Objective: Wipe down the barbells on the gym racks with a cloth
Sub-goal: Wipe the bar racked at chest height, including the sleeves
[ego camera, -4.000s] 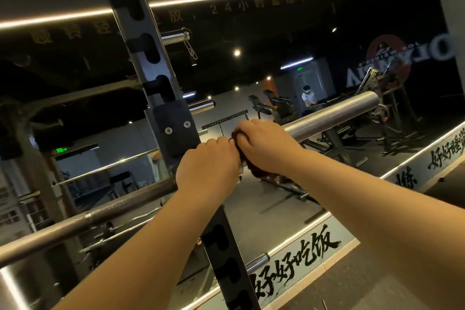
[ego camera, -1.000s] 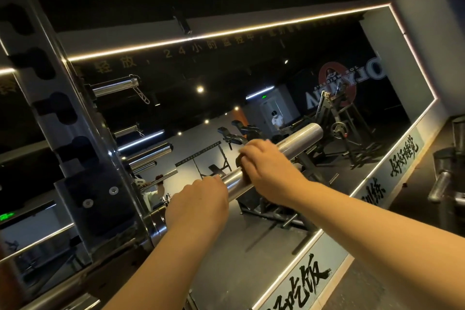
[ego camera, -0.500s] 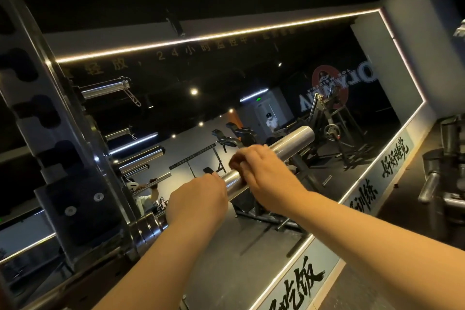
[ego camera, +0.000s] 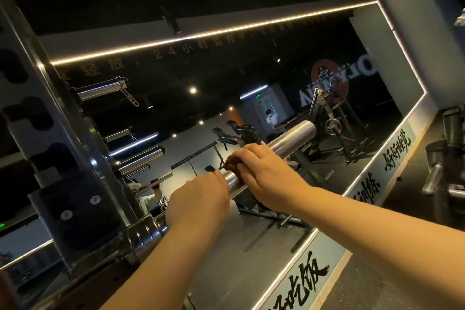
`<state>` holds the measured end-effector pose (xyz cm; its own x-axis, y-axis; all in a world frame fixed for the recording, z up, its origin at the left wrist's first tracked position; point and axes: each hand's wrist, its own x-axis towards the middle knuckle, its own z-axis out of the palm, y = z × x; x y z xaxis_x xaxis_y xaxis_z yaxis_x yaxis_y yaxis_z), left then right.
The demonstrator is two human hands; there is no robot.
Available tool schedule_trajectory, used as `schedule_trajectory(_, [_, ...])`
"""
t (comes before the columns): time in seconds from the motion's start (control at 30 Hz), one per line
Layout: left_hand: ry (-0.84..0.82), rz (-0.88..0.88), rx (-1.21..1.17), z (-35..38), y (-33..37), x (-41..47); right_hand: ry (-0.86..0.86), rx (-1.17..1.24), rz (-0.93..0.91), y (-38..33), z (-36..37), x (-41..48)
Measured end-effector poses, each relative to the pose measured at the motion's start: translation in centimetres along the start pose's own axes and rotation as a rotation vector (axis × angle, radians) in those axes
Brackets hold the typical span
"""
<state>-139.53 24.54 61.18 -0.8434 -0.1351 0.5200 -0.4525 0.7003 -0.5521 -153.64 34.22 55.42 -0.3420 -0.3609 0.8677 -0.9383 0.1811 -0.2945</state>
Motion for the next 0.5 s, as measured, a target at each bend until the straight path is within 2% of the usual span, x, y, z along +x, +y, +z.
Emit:
schedule_trajectory(0.07, [0.003,0.013,0.017,0.0,0.0,-0.1,-0.033,-0.077,-0.054,1.9,-1.4,0.5])
schedule_trajectory(0.23, [-0.016,0.055,0.092,0.0,0.1,-0.2,0.074,-0.095,0.352,7.7,-4.9,2.8])
schedule_trajectory(0.3, [-0.033,0.058,0.112,0.0,0.2,-0.2,0.138,-0.159,0.428,7.2,-4.3,3.0])
schedule_trajectory(0.37, [-0.037,0.041,0.09,0.0,0.2,-0.1,0.123,-0.172,0.374,5.4,-2.8,2.5])
schedule_trajectory(0.5, [-0.039,0.022,0.005,-0.2,0.9,1.3,0.094,0.061,0.144,4.1,-1.2,0.5])
